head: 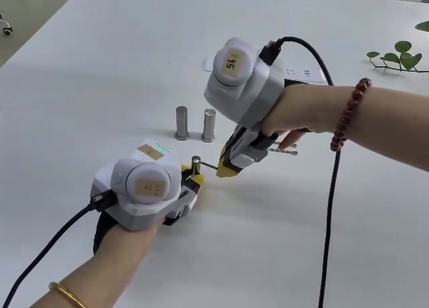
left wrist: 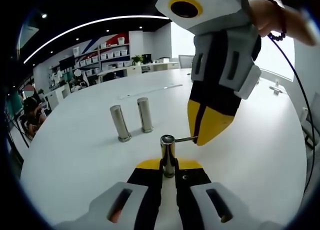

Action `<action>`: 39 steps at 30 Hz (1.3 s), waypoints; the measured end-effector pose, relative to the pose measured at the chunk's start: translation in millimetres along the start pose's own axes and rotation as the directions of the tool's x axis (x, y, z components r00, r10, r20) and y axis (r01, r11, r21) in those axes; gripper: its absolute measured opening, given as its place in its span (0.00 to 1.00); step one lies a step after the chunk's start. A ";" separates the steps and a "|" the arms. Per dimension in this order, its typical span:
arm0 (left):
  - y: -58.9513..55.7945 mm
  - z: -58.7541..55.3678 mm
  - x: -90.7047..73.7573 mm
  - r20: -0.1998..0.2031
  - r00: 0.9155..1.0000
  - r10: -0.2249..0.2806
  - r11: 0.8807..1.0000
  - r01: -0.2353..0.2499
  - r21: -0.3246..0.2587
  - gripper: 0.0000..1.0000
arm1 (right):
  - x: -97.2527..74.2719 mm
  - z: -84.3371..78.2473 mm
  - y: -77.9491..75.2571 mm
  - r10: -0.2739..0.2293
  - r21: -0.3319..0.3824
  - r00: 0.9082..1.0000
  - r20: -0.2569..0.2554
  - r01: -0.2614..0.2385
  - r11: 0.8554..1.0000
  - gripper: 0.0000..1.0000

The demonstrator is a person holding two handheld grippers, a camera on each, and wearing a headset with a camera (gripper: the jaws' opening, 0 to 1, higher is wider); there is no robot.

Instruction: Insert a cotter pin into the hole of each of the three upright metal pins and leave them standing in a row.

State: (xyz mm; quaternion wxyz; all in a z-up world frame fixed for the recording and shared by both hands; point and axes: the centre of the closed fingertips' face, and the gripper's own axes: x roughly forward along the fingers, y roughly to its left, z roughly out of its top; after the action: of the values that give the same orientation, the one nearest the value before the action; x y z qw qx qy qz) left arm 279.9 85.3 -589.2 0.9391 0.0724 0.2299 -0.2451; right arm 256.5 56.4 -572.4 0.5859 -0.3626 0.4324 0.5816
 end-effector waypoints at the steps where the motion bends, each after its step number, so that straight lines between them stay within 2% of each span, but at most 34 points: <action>1: 0.0 0.0 0.0 0.000 1.000 0.001 1.000 -0.001 0.000 0.06 | -0.1 0.6 -0.1 -0.001 -0.001 1.000 -0.001 0.001 1.000 0.00; 15: -0.2 0.4 0.2 0.001 1.000 0.006 1.000 -0.006 0.007 0.06 | -1.0 3.9 -5.1 -0.027 -0.070 0.999 -0.041 0.024 0.997 0.00; 21: -0.1 0.7 1.2 0.001 1.000 0.011 1.000 -0.011 0.007 0.06 | -4.6 9.6 -7.3 -0.015 -0.062 1.000 0.000 0.015 0.998 0.00; 34: -0.8 0.7 1.8 0.001 1.000 0.013 1.000 -0.013 0.001 0.06 | 0.2 19.4 -8.0 -0.026 -0.098 0.999 0.026 0.029 0.995 0.00; 39: -1.0 0.8 1.9 0.003 1.000 0.019 1.000 -0.019 0.003 0.06 | -0.5 23.2 -8.5 -0.025 -0.071 0.998 0.065 0.029 0.997 0.00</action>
State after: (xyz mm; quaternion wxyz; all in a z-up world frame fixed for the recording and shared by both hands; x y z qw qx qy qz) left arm 281.2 83.4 -589.4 0.9416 0.0756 0.2272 -0.2366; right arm 266.9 77.3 -564.2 0.5939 -0.3705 0.3874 0.6000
